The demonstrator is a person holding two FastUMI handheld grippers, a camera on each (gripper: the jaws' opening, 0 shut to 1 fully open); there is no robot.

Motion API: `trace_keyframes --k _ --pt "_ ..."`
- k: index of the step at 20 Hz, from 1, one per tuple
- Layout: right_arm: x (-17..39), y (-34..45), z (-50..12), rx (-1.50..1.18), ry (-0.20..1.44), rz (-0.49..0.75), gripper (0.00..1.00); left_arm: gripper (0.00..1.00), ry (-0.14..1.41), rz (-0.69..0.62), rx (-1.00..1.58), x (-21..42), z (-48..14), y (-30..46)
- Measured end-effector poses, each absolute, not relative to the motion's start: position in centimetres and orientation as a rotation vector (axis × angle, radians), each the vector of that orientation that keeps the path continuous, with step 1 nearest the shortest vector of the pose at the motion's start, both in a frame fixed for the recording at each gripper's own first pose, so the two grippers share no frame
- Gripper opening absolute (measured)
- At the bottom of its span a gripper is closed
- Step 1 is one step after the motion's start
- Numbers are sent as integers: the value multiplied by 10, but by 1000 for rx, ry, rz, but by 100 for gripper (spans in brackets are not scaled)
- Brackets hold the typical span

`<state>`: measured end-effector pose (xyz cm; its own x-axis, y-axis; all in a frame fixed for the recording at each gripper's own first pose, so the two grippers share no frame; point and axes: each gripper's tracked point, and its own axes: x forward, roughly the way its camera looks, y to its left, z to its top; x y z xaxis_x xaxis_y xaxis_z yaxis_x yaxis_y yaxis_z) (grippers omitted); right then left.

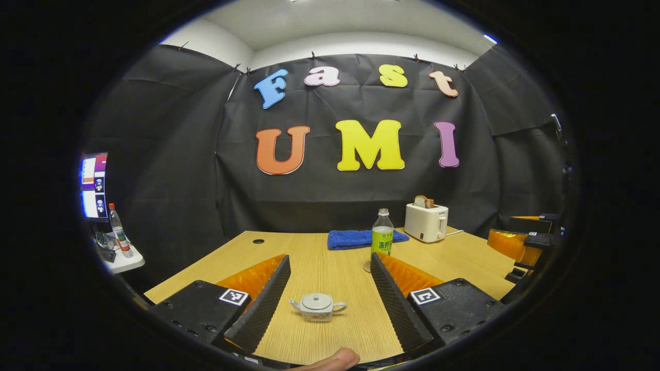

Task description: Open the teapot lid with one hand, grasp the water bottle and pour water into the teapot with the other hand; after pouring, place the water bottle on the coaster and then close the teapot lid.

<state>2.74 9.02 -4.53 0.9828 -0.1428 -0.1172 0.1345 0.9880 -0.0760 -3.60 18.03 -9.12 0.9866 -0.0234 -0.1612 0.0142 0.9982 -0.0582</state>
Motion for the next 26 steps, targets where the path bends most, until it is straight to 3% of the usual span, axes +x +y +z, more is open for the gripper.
trace_keyframes --k 26 --pt "40 82 -66 -87 170 -174 96 98 181 -1 -62 -24 -106 184"
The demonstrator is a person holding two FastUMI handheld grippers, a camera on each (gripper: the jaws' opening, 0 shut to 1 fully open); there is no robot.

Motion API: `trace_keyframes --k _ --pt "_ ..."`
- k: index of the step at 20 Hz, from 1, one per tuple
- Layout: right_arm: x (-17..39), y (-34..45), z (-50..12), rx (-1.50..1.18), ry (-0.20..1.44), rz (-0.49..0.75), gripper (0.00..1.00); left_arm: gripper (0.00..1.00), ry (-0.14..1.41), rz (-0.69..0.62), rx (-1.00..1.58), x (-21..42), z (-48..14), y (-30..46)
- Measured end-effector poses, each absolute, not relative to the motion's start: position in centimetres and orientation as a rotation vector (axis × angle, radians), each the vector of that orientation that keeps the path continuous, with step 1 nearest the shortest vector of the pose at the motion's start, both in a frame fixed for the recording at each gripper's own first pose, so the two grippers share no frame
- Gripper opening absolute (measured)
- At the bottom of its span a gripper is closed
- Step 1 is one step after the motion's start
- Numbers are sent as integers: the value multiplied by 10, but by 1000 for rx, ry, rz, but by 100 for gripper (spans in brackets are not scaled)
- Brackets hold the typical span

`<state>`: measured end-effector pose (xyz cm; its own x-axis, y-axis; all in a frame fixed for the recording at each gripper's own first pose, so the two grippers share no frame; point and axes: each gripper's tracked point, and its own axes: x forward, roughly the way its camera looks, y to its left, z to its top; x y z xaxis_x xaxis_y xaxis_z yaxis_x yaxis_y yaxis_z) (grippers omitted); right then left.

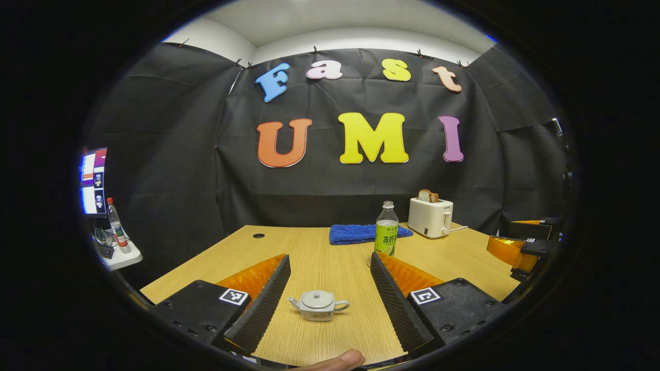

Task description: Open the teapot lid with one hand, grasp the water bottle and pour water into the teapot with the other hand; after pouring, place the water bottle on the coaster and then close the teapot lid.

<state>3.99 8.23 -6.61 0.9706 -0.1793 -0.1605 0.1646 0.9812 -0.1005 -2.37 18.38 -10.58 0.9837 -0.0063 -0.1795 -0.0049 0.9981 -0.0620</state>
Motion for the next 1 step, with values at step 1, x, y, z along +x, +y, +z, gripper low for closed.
trace_keyframes --k 1 --pt "41 81 -65 -87 168 -177 96 98 176 2 -63 -23 -104 184"
